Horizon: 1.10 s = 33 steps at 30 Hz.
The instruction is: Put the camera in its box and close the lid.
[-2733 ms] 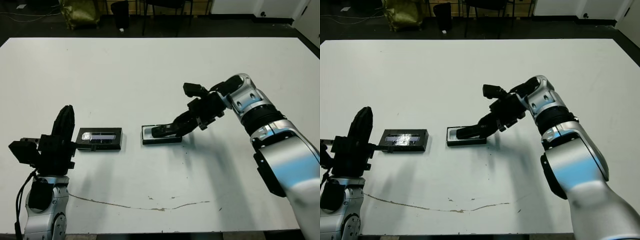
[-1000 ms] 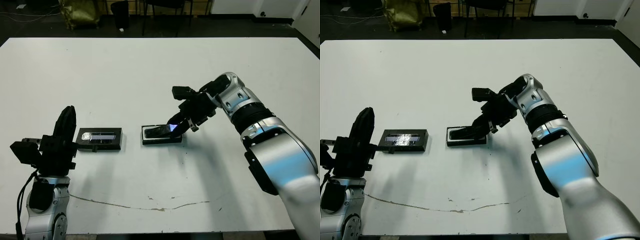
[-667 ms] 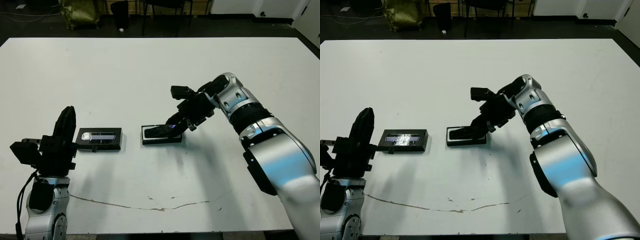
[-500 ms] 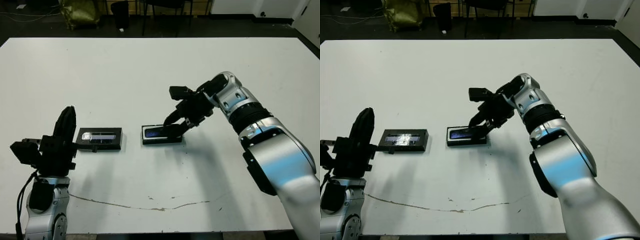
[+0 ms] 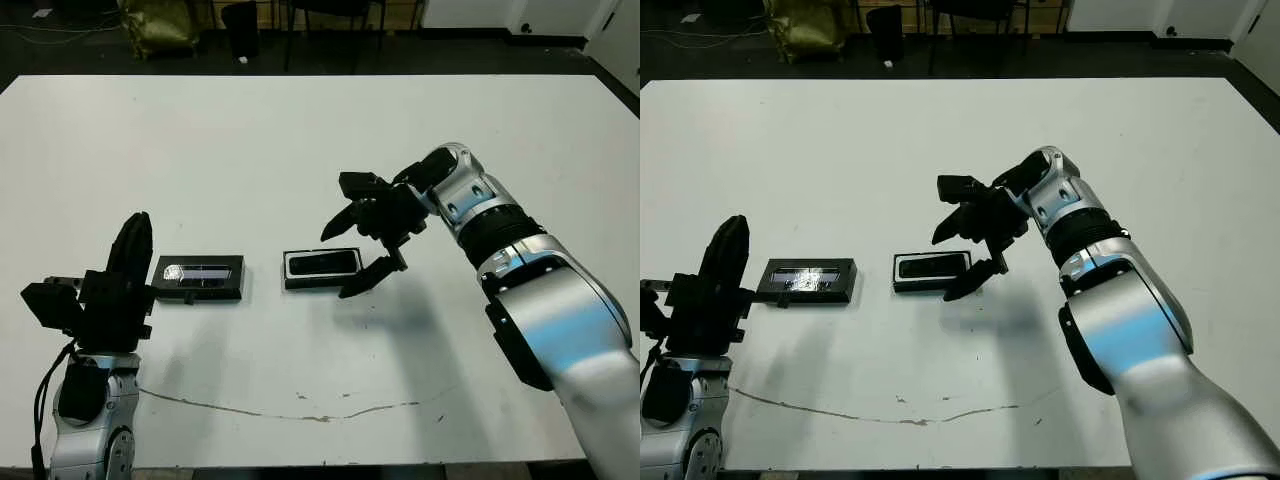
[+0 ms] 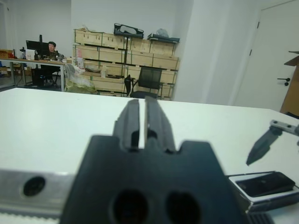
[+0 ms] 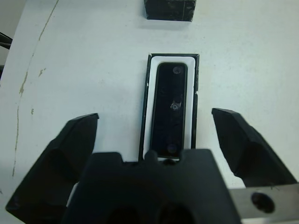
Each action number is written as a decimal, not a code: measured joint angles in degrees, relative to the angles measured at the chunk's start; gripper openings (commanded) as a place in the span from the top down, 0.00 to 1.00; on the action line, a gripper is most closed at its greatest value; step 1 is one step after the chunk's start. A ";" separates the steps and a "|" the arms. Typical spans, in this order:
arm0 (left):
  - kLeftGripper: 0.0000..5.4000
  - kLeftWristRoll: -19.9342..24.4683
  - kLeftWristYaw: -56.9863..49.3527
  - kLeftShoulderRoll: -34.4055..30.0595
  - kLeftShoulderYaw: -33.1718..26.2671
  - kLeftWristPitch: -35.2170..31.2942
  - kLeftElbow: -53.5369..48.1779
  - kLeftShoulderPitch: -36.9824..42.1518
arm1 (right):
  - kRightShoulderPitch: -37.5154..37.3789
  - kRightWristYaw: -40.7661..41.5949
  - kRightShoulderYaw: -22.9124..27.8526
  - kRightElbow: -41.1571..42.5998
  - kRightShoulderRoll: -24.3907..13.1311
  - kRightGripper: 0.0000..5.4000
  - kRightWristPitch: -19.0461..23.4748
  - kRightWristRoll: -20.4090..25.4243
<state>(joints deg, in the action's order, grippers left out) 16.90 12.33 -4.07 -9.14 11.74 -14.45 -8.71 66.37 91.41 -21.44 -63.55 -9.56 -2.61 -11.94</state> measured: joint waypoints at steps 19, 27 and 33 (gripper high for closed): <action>1.00 0.00 -0.58 0.22 0.00 -0.11 -0.22 -0.24 | -5.82 -3.28 13.05 23.41 -6.66 0.00 8.81 16.51; 1.00 -0.16 -0.65 0.26 0.02 -0.08 -0.34 -0.44 | -25.21 -23.35 21.02 56.90 -9.69 0.07 24.47 24.48; 1.00 -0.18 -1.20 0.33 0.07 -1.10 -1.09 -0.78 | -42.49 -46.84 20.63 77.45 -5.77 0.33 16.43 18.01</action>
<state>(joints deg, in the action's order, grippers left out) 16.72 11.13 -3.74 -9.07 10.64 -15.54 -9.49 23.88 44.58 -0.81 13.89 -15.32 13.82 6.07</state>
